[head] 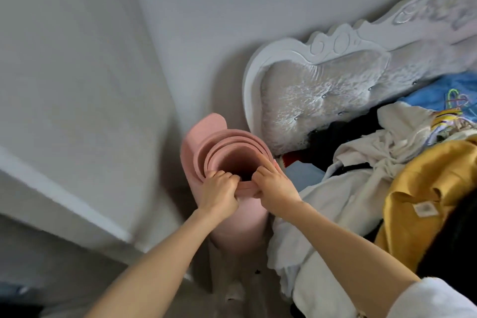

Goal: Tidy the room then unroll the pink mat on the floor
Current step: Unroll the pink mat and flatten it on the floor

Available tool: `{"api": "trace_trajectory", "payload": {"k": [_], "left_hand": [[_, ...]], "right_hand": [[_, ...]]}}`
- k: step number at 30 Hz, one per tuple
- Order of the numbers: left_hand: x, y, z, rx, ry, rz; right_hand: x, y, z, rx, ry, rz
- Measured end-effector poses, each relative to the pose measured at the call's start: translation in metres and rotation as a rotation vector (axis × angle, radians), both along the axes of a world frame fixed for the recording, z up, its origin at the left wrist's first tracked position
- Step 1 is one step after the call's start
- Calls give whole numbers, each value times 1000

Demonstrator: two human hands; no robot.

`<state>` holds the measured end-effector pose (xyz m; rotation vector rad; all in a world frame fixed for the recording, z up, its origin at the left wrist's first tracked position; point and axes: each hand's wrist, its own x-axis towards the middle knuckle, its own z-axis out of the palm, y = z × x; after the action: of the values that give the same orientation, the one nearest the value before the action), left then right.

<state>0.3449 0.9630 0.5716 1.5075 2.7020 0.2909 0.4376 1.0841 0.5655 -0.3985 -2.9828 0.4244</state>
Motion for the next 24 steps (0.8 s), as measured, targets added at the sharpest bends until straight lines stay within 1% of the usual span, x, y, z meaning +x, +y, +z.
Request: {"api": "trace_trajectory", "payload": {"k": [3,6,8,11,12,14,15,16,18,20,21,24], "left_hand": [[28,-33,20,-1,5,-70],[53,-64,28,-56,18,-159],[67,-84,29,-94,-10,-215],[85,-117,27,-154,-82,-293],[89,-128,25,-179,-103,-324],[98,-146,23,-189,-147,-388],[104,-155,24,-189,-165,-426],[111,-167,24,-208,-169,-483],[126,-193,24,-240,-166,-603],[141,-221,21,-273,-90,-746],[147,-234,18,-280,-36,-832],[165,-271,11,-272,14,-1093]], "right_hand": [[41,-28,14,-81,94,-27],[80,-62,27,-171,89,-63],[106,-88,31,-273,133,-145],[142,-132,26,-347,304,-367],[153,-147,23,-421,361,-479],[173,-171,17,-673,402,-713],[180,-182,14,-795,382,-802],[187,-198,12,-874,356,-876],[195,-229,12,-954,351,-998],[200,-262,17,-941,355,-1078],[205,-275,19,-906,314,-1119],[234,-316,26,-839,78,-1252]]}}
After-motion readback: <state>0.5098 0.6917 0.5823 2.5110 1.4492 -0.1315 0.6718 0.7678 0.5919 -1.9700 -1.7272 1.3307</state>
